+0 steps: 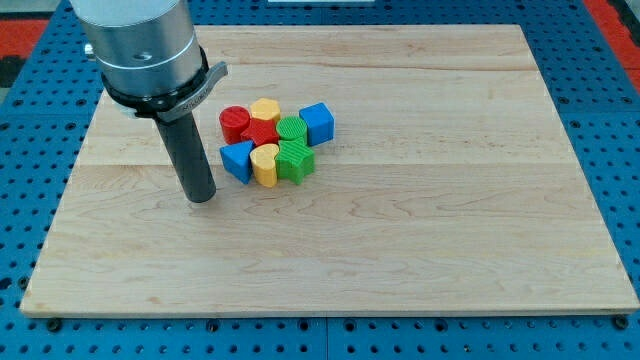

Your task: Point at the yellow heart

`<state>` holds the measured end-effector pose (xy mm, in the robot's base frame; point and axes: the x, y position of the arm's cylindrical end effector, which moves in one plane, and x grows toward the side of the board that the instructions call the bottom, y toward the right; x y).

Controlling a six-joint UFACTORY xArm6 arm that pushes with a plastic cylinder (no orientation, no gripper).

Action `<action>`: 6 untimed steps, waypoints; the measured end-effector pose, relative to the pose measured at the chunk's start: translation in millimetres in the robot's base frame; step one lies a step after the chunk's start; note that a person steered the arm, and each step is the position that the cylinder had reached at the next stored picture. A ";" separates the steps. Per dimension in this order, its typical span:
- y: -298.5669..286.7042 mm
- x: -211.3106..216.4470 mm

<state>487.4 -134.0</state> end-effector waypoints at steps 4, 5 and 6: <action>24.0 15.7; 95.5 -10.2; 139.6 -12.3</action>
